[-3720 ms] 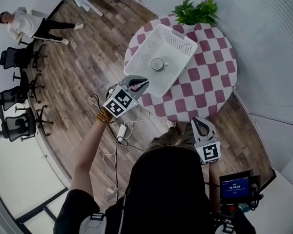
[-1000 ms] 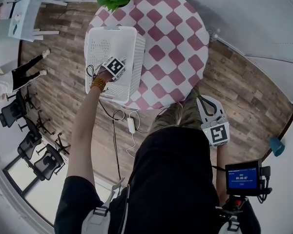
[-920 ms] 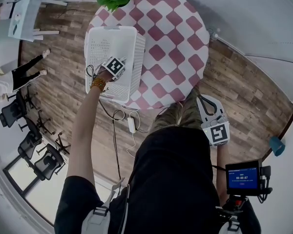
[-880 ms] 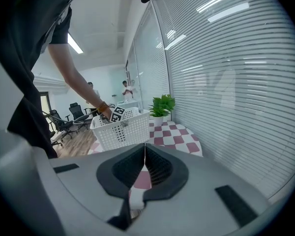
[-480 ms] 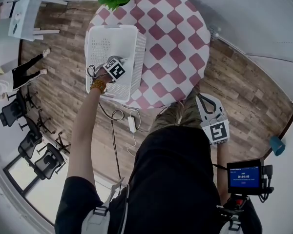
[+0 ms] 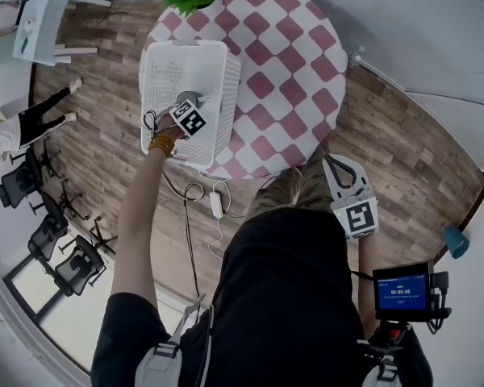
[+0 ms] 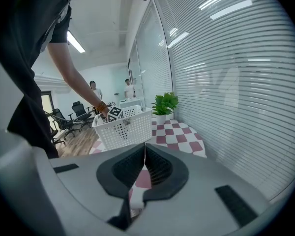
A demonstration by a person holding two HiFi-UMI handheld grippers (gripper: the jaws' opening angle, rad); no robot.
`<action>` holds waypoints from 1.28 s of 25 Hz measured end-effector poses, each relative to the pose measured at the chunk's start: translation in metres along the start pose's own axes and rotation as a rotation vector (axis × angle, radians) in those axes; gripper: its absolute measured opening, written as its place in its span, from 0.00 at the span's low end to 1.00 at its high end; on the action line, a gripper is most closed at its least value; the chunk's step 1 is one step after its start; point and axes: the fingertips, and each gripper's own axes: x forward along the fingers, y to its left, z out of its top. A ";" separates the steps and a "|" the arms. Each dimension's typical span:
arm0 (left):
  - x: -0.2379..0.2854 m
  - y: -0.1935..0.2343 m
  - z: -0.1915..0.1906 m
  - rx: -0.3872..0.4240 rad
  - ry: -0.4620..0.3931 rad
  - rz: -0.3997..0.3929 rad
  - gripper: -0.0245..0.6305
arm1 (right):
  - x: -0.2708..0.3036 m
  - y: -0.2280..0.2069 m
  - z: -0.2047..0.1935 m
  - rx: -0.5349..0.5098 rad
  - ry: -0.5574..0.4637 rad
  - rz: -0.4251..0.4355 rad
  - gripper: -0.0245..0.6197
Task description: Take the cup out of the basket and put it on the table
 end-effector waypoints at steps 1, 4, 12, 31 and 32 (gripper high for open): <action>0.000 0.000 0.000 -0.001 -0.001 0.001 0.08 | 0.000 -0.001 0.000 -0.001 0.001 0.000 0.05; 0.000 -0.001 0.000 -0.004 -0.005 0.000 0.08 | -0.001 -0.002 -0.001 -0.004 0.003 0.000 0.05; -0.005 -0.005 0.003 0.003 -0.020 -0.003 0.08 | -0.001 0.001 -0.004 -0.009 0.006 0.008 0.05; -0.047 -0.004 0.011 0.020 -0.065 0.017 0.08 | 0.006 0.008 0.003 -0.029 -0.017 0.038 0.05; -0.050 -0.004 0.011 0.024 -0.068 0.018 0.08 | 0.006 0.008 0.003 -0.033 -0.018 0.042 0.05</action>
